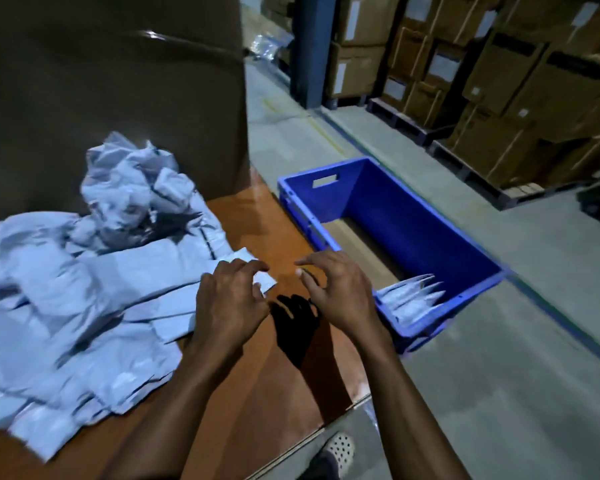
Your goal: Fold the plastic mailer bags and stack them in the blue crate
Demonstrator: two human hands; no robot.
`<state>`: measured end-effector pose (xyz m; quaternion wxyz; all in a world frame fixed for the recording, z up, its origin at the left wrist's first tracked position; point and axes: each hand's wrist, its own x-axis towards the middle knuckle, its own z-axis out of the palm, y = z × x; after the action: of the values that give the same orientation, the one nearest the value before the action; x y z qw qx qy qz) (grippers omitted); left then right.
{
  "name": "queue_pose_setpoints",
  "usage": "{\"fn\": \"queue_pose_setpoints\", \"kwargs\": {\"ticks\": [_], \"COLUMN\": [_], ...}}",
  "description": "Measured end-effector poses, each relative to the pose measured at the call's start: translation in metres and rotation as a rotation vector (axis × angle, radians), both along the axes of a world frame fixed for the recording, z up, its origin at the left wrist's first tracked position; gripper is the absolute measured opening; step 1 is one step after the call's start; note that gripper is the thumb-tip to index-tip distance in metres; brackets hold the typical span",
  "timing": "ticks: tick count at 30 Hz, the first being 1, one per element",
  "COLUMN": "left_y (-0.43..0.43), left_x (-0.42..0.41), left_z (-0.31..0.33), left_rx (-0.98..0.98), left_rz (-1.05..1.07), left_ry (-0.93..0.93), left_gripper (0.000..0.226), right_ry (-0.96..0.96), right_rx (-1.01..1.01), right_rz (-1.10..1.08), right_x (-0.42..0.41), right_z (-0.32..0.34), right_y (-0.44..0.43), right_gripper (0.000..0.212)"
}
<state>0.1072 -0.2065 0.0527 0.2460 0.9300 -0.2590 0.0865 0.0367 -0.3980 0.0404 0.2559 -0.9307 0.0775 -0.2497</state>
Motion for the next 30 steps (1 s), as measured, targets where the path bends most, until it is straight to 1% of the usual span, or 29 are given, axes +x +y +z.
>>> {"fn": "queue_pose_setpoints", "kwargs": {"ticks": [3,5,8,10,12,14,15,16,17,18,19,21,23,25,26,28,29,30], "left_y": [0.051,0.077,0.096,0.1,0.1,0.1,0.1,0.1,0.101,0.102,0.103,0.105,0.104,0.096,0.091,0.082,0.08,0.079], "left_x": [-0.006,-0.005,-0.001,0.0,0.0,0.002,0.003,0.005,0.008,0.011,0.014,0.016,0.01,-0.004,-0.013,-0.034,-0.042,-0.049], "left_z": [-0.02,-0.035,-0.054,-0.06,-0.061,-0.063,-0.065,-0.067,-0.07,-0.073,-0.075,-0.077,-0.079,-0.081,-0.084,-0.093,-0.098,-0.101], "left_rx": [0.057,0.103,0.179,0.199,0.197,0.203,0.204,0.201,0.198,0.192,0.181,0.12,0.018,-0.026,-0.001,0.1,0.151,0.181], "left_rz": [0.149,0.209,0.193,0.171,0.153,0.133,0.126,0.121,0.113,0.104,0.094,0.061,0.001,-0.096,-0.144,-0.22,-0.251,-0.269], "left_ry": [0.021,0.009,0.021,0.044,0.055,0.032,0.013,-0.008,-0.035,-0.067,-0.103,-0.194,-0.293,-0.325,-0.301,-0.188,-0.125,-0.078], "left_gripper": [0.034,0.035,0.034,0.034,0.034,0.037,0.041,0.047,0.053,0.058,0.062,0.061,0.059,0.063,0.066,0.071,0.071,0.066], "right_ry": [0.041,0.094,0.156,0.192,0.205,0.157,0.115,0.058,-0.005,-0.053,-0.103,-0.157,-0.204,-0.215,-0.201,-0.115,-0.056,0.008], "right_rx": [0.035,0.066,0.008,-0.078,-0.142,-0.088,-0.033,0.009,0.032,0.048,0.052,0.055,0.079,0.089,0.072,0.02,0.005,0.009], "right_rz": [0.079,0.13,0.143,0.092,0.066,0.083,0.101,0.105,0.104,0.103,0.094,0.058,0.02,-0.022,-0.039,-0.066,-0.071,-0.074], "right_x": [0.017,0.033,0.052,0.059,0.061,0.061,0.059,0.056,0.052,0.046,0.04,0.023,-0.003,-0.036,-0.052,-0.077,-0.085,-0.092], "right_z": [-0.021,-0.043,-0.068,-0.079,-0.086,-0.089,-0.088,-0.084,-0.079,-0.074,-0.07,-0.064,-0.06,-0.063,-0.068,-0.087,-0.096,-0.102], "right_y": [0.049,0.074,0.1,0.112,0.116,0.115,0.114,0.113,0.112,0.109,0.105,0.093,0.077,0.06,0.053,0.042,0.038,0.037], "right_gripper": [0.03,0.031,0.032,0.034,0.029,0.02,0.018,0.023,0.023,0.019,0.022,0.037,0.036,0.034,0.035,0.035,0.03,0.025]}}
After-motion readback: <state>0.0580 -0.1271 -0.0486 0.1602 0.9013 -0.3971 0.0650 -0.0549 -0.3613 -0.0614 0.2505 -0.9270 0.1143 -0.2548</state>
